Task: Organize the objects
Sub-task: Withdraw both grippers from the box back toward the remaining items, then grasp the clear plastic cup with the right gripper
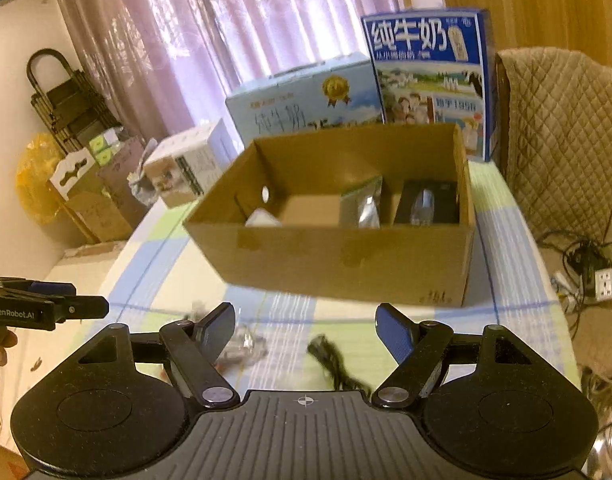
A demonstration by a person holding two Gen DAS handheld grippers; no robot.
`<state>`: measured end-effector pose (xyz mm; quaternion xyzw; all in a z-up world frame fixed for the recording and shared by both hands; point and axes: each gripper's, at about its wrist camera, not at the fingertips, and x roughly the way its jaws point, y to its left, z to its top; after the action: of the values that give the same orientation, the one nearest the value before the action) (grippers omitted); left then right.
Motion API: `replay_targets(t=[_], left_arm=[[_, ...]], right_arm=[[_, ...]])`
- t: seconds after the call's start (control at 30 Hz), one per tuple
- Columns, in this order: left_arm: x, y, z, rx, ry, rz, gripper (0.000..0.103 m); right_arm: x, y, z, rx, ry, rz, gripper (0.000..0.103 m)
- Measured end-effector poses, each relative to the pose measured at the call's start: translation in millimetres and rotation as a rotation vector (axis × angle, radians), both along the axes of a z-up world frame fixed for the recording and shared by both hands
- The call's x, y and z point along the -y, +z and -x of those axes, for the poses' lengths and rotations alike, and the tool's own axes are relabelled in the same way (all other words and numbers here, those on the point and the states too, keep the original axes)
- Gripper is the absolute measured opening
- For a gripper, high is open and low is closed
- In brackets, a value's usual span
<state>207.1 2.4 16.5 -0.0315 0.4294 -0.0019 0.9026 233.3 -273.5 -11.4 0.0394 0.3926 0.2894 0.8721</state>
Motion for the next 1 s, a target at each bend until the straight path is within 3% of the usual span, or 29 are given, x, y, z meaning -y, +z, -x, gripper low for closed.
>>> replay_targets(t=[0.4, 1.0], left_arm=[[-26, -42, 39, -0.097, 0.092, 0.025, 0.088], [-65, -71, 92, -0.146, 0.287, 0.07, 0.087]], right_arm=[[-10, -33, 18, -0.073, 0.057, 0.065, 0.075], [-57, -64, 8, -0.058, 0.211, 0.195, 0.074]])
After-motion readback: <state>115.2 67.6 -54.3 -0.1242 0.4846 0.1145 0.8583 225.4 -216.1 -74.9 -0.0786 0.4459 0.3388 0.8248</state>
